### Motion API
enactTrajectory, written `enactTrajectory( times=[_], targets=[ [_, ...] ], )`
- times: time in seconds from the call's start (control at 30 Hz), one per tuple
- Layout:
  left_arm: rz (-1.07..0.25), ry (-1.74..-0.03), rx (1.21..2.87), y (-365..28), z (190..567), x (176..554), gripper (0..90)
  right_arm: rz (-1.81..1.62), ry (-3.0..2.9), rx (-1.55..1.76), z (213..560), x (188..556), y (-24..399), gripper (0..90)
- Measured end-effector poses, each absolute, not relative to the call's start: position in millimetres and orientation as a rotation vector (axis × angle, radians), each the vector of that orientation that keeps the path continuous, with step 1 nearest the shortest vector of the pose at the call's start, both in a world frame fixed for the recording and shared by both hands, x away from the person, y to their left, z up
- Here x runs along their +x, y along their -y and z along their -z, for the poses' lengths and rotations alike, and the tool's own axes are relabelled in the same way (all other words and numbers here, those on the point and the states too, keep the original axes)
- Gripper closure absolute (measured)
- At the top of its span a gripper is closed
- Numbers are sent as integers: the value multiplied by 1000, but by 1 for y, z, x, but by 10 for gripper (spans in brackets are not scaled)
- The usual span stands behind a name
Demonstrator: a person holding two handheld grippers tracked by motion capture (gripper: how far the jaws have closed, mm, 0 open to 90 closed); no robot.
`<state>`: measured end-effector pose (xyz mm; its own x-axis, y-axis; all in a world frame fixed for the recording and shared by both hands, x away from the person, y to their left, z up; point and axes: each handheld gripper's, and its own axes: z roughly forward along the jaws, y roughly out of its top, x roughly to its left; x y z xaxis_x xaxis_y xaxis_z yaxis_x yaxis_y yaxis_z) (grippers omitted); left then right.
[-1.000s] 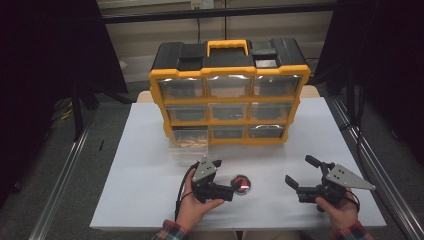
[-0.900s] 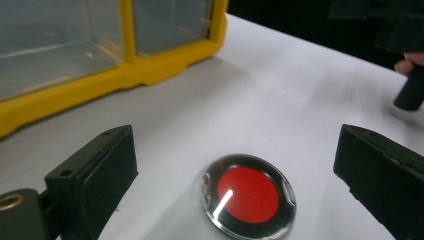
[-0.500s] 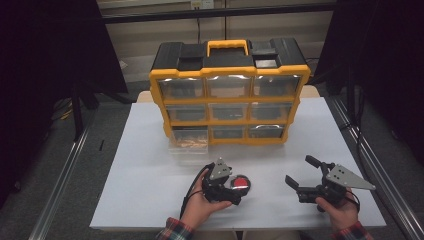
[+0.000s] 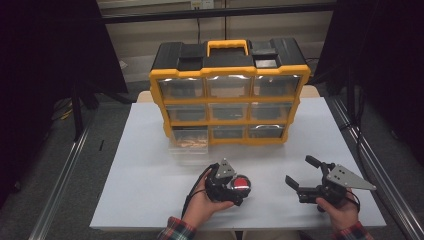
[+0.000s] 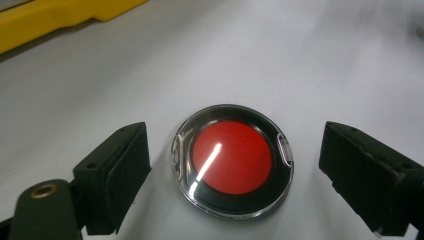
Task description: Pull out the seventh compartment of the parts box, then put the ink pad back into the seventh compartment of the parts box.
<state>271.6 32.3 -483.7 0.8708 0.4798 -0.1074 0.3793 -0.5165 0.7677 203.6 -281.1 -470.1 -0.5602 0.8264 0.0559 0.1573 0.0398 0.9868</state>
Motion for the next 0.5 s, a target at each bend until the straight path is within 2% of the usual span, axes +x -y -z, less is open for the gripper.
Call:
enactTrajectory(
  times=[0.5],
  targets=[
    [-131, -630, 2218, -30, 485, 271, 147, -1565, -1768, 989, 470, 204, 281, 16]
  ],
)
